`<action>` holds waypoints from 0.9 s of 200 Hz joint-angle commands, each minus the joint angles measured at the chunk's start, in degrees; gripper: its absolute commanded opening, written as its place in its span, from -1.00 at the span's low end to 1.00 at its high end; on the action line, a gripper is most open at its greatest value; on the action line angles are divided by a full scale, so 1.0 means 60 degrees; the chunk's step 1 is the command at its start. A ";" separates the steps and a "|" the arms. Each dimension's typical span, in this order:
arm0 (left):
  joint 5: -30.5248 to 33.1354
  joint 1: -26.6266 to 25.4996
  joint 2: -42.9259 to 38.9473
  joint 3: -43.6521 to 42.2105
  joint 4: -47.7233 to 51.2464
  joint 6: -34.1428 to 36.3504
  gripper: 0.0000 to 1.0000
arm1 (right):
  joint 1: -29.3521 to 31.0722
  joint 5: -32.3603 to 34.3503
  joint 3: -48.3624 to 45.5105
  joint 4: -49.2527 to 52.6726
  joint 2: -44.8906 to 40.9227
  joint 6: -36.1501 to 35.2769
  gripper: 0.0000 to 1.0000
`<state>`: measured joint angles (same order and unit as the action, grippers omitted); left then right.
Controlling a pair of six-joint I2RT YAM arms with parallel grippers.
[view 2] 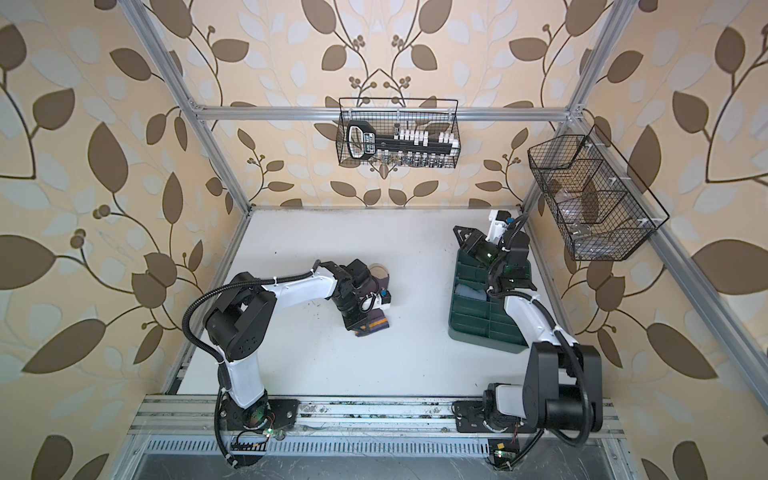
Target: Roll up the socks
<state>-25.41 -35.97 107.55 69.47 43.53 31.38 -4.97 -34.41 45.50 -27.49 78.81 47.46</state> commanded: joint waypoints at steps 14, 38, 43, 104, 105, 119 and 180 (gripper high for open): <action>-0.0832 0.0446 0.0667 0.0883 0.0946 0.0078 -0.95 | 0.1987 0.1314 0.1049 0.3134 -0.1386 -0.4559 0.15; -0.0848 0.0573 0.1160 0.1346 0.1257 -0.0045 -0.93 | 0.5598 0.5465 0.0054 0.4701 -0.2711 -1.1924 0.15; -0.0834 0.0588 0.1242 0.1429 0.1306 -0.0086 -0.93 | 0.6120 0.5977 -0.0410 0.4539 -0.2953 -1.2983 0.15; -0.0936 0.0771 0.1719 0.1908 0.1608 -0.0205 -0.91 | 0.9734 0.7612 -0.2633 0.3958 -0.2605 -1.8121 0.10; -0.0936 0.0775 0.1711 0.1910 0.1608 -0.0205 -0.91 | 0.9764 0.7619 -0.2617 0.3947 -0.2538 -1.8128 0.10; -0.0936 0.0784 0.1723 0.1926 0.1622 -0.0205 -0.91 | 1.0120 0.7590 -0.2558 0.3546 -0.1493 -1.8170 0.08; -0.0936 0.0790 0.1644 0.1828 0.1535 -0.0219 -0.90 | 1.0196 0.8013 -0.1472 0.1824 0.1930 -1.7956 0.01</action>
<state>-31.14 -31.77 116.92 79.66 52.31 29.87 56.99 11.94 32.91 -10.76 86.67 -58.50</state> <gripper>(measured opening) 0.127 0.521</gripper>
